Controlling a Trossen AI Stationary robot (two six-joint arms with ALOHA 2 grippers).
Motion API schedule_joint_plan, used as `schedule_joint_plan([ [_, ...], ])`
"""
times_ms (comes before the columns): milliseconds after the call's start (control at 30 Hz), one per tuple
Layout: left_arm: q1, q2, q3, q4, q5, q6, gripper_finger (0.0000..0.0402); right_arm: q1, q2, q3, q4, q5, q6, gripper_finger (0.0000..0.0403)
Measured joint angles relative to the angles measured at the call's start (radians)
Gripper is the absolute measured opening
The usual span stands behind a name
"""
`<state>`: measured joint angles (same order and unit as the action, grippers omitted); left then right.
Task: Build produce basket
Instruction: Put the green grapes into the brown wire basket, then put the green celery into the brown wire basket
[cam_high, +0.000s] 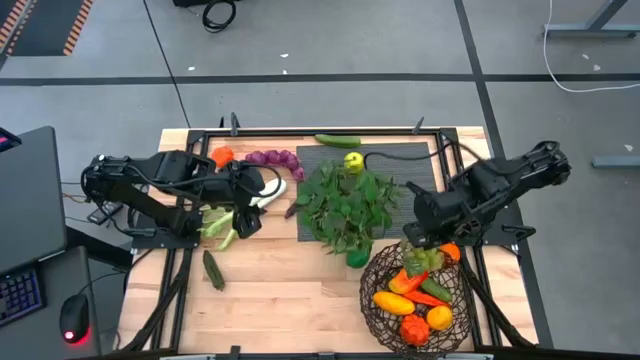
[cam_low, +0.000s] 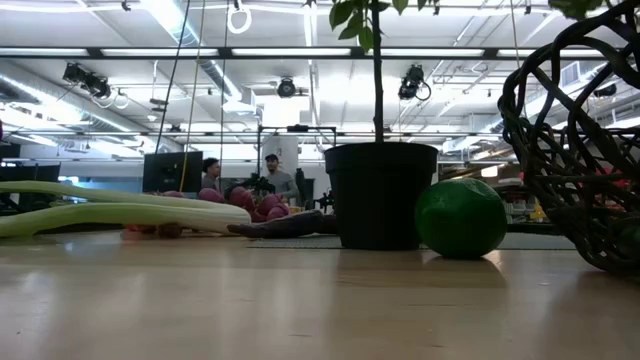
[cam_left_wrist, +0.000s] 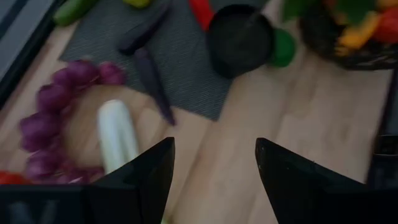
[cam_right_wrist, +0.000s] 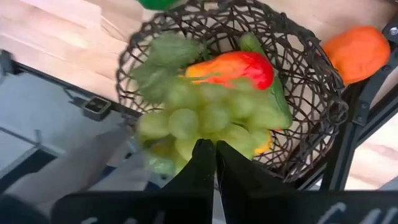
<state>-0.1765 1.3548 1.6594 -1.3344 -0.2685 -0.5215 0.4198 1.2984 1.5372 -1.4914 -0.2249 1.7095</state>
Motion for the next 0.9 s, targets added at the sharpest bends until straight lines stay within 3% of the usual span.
schedule_joint_plan([
  [167,0.064,-0.001,-0.058,-0.056,0.031,0.062,0.0231,0.060,0.044,0.000,-0.005,0.018,0.040,0.0046],
  [433,0.115,-0.002,-0.210,-0.065,0.204,0.084,0.0231,0.157,0.047,0.000,-0.080,0.126,0.110,0.0133],
  [667,0.114,-0.002,-0.240,-0.053,0.215,-0.004,0.0231,0.182,-0.017,0.000,-0.080,0.267,0.116,0.0222],
  [800,0.113,-0.002,-0.240,-0.046,0.214,-0.093,0.0231,0.181,-0.053,0.000,-0.080,0.344,0.120,0.0252],
  [900,0.100,-0.002,-0.240,-0.045,0.214,-0.148,0.0231,0.181,-0.072,0.000,-0.080,0.464,0.137,0.0261],
])
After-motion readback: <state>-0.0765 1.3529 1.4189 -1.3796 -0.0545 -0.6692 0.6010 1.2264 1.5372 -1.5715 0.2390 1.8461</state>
